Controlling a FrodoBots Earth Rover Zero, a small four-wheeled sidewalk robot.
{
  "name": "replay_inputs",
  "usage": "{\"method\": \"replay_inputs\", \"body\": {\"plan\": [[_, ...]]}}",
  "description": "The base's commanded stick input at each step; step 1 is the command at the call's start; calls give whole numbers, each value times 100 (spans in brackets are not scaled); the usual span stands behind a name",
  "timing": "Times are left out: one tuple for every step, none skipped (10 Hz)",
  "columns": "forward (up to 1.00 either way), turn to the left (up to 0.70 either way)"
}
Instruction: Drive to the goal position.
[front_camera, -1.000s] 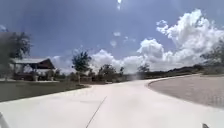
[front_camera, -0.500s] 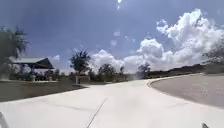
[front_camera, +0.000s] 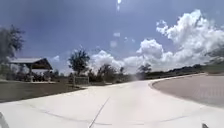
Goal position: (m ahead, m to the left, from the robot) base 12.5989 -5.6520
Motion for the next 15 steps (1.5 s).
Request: {"method": "replay_inputs", "body": {"plan": [[85,-1],[85,-1],[85,-1],[85,-1],[85,-1],[85,-1],[85,-1],[85,-1],[85,-11],[85,-29],[85,-9],[85,-1],[85,-1],[85,-1],[85,-1]]}}
